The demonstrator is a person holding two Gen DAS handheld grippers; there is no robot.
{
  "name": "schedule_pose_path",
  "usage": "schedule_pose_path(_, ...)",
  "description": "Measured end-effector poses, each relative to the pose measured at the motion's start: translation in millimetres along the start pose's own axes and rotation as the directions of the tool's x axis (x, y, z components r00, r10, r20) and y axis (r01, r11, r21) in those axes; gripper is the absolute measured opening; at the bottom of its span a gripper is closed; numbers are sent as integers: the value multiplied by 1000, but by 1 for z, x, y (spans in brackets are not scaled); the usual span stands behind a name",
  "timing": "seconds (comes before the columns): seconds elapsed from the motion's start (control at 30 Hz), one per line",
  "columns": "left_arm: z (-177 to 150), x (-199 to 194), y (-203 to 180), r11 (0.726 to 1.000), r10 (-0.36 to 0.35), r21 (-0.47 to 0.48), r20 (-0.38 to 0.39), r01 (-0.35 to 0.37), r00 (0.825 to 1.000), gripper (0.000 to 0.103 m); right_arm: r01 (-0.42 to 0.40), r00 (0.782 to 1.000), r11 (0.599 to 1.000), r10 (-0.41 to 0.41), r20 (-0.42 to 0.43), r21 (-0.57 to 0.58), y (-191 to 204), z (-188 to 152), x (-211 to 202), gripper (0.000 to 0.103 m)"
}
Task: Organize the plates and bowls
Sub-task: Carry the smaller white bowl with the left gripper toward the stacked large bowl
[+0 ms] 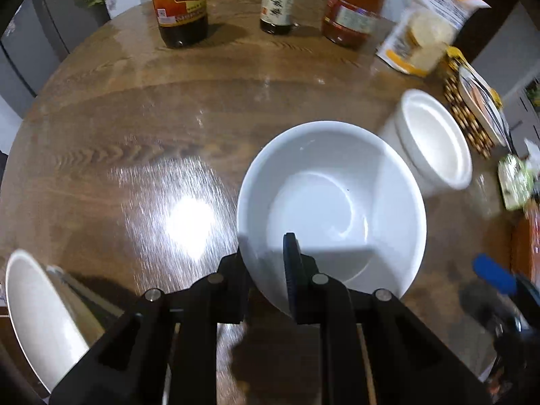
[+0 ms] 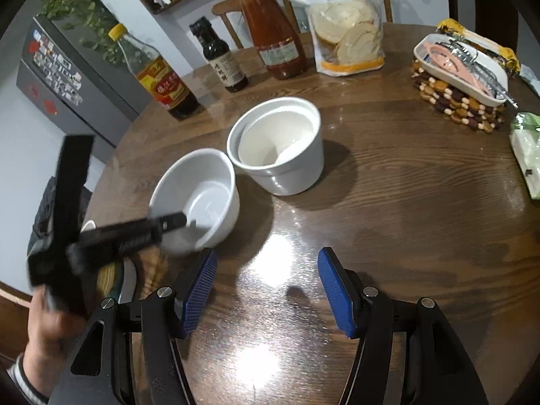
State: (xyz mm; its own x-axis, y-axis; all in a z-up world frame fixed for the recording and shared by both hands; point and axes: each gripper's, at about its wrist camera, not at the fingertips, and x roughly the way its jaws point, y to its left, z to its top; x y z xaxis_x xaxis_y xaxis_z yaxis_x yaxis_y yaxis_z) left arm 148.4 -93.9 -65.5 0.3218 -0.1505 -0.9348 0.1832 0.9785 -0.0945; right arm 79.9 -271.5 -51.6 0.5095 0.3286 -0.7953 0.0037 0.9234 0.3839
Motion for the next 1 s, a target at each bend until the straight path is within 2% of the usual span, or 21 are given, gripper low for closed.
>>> schedule_pose_path(0.17,-28,-10,-9,999,-8,36,4,8,1000,18,23,999,999,-24,-33,-27,11,-3,15,63)
schedule_pose_path(0.5,-50,-20,-15,997,5,77,35,-8,999,18,56,995,994,-63,-76,-88,27,-16,28,62)
schedule_pose_path(0.57,-54,-21,-15,996,11,83,39,-14,999,18,49,995,994,-58,-84,-95,29,-18,30,47)
schedule_pose_path(0.73,-57,-22,-15,996,13,84,44,-16,999,18,39,994,994,-50,-100,-104,34,-21,34,25)
schedule_pose_path(0.93,-61,-24,-17,995,19,94,60,-25,998,18,32,994,993,-44,-97,-114,38,-24,35,13)
schedule_pose_path(1.0,-61,-25,-17,995,19,95,64,-25,998,18,39,995,993,-49,-90,-116,40,-25,34,13)
